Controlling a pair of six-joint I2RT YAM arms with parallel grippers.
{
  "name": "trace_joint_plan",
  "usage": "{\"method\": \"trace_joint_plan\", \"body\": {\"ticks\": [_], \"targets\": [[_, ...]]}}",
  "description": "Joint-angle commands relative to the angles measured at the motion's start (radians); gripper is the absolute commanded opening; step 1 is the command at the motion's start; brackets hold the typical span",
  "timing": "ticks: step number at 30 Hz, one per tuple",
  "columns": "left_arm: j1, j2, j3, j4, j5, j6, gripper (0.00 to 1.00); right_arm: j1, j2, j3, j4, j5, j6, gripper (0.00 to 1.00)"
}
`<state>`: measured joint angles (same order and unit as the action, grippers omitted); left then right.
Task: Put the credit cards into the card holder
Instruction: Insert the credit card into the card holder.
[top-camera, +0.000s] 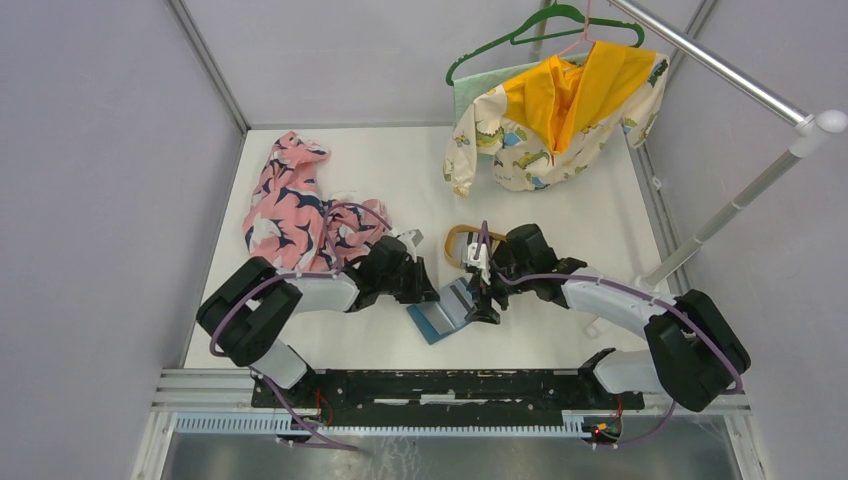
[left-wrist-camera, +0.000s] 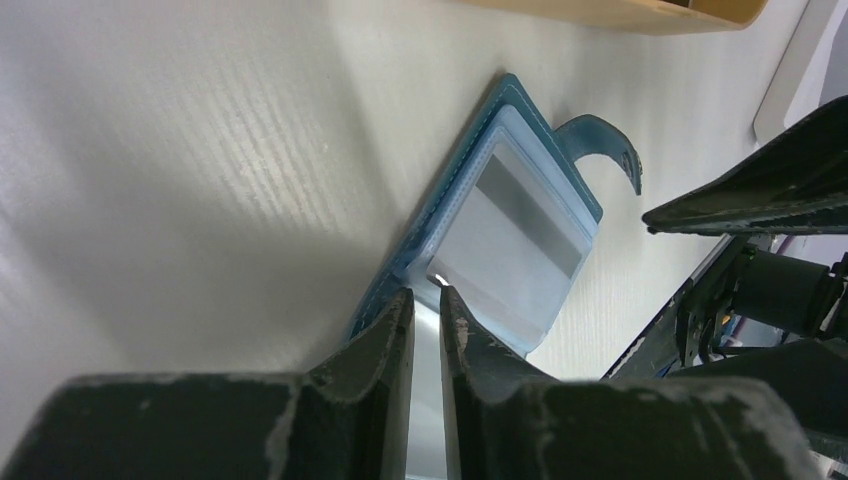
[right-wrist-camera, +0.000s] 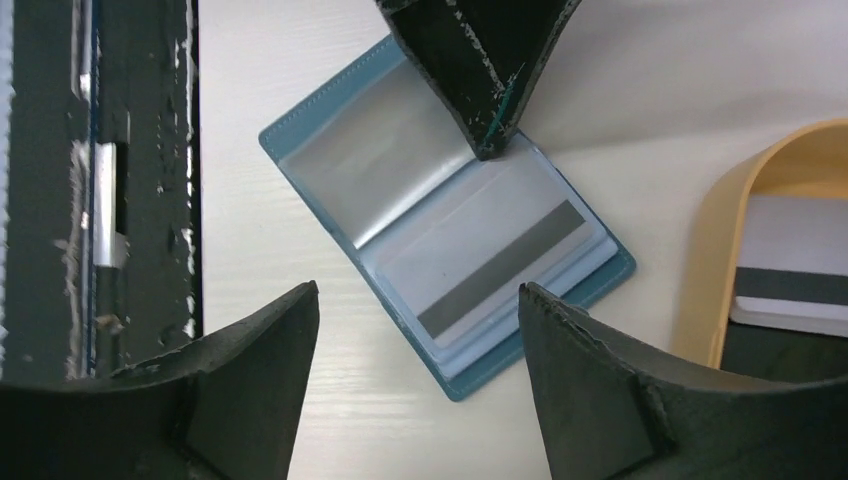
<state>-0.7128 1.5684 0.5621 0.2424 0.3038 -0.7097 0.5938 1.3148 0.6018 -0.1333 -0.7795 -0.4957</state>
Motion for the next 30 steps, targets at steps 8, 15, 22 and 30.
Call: {"method": "trace_joint_plan", "body": {"ticks": [8,15,22,30], "targets": [[-0.054,0.085,0.006,0.072,-0.028,0.018,0.22,0.001,0.122,0.028,0.141,0.164,0.409,0.65],[-0.054,0.092,0.01,0.071,-0.034,0.022,0.22,-0.022,0.148,0.047,0.104,0.242,0.453,0.67],[-0.054,0.107,0.022,0.066,-0.032,0.03,0.22,-0.044,0.187,0.076,0.046,0.228,0.463,0.68],[-0.054,0.116,0.031,0.066,-0.03,0.033,0.21,-0.046,0.181,0.094,0.034,0.182,0.448,0.62]]}}
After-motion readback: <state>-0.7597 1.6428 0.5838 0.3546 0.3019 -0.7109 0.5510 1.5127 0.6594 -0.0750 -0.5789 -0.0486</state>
